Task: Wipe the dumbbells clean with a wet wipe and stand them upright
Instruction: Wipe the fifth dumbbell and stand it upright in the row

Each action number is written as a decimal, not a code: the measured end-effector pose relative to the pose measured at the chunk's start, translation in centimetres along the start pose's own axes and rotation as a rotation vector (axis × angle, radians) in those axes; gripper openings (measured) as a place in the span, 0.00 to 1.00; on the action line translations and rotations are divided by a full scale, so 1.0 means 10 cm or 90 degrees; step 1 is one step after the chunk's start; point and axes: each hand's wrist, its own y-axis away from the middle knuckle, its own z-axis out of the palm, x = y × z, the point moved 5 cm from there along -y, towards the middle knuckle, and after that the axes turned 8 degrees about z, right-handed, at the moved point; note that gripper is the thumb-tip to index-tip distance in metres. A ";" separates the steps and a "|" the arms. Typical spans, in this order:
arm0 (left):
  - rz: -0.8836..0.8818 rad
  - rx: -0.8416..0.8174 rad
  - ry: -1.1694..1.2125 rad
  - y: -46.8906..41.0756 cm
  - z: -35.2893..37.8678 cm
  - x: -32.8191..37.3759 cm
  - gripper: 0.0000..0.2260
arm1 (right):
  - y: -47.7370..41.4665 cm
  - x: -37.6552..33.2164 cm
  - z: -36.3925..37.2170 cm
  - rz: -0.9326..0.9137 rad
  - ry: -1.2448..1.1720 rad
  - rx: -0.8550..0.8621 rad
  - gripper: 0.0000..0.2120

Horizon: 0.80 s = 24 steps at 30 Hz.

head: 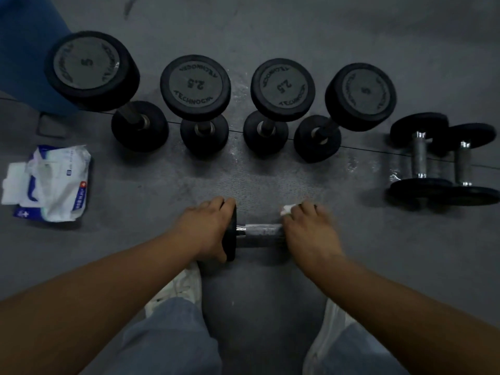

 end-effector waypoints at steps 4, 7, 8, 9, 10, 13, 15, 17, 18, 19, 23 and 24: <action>-0.001 -0.005 -0.001 0.01 0.01 0.00 0.50 | 0.36 -0.09 0.30 -0.019 0.254 -0.156 0.33; -0.003 -0.005 -0.009 0.00 0.00 -0.01 0.50 | 0.18 -0.07 0.26 -0.037 0.225 -0.104 0.31; -0.004 -0.006 -0.010 0.00 -0.01 -0.01 0.49 | 0.08 -0.04 0.23 -0.022 0.193 -0.102 0.28; -0.006 -0.005 -0.010 -0.01 -0.02 -0.01 0.49 | 0.01 -0.02 0.20 -0.010 0.155 -0.103 0.25; -0.006 -0.005 -0.011 -0.01 -0.02 -0.02 0.49 | -0.03 -0.01 0.20 -0.005 0.115 -0.098 0.23; -0.004 -0.007 -0.011 0.01 0.02 0.00 0.51 | 0.10 0.01 0.21 -0.027 0.025 -0.051 0.15; 0.000 0.004 -0.015 0.02 0.01 0.01 0.51 | 0.09 0.04 0.11 -0.046 -0.018 -0.029 0.13; 0.000 -0.001 -0.020 0.01 -0.02 0.00 0.51 | -0.05 0.04 0.01 -0.026 -0.071 -0.045 0.16; -0.001 -0.004 -0.019 0.00 -0.03 -0.01 0.51 | -0.13 -0.04 -0.03 -0.011 -0.104 -0.064 0.17; -0.003 -0.006 -0.015 0.00 -0.03 -0.01 0.51 | -0.15 -0.16 -0.05 0.003 -0.151 -0.080 0.18; 0.000 0.003 -0.005 0.02 0.03 0.01 0.52 | -0.11 -0.61 0.05 0.064 -0.363 -0.010 0.15; -0.001 0.000 -0.009 0.01 0.03 0.00 0.53 | -0.15 -0.59 0.10 0.093 -0.394 -0.003 0.15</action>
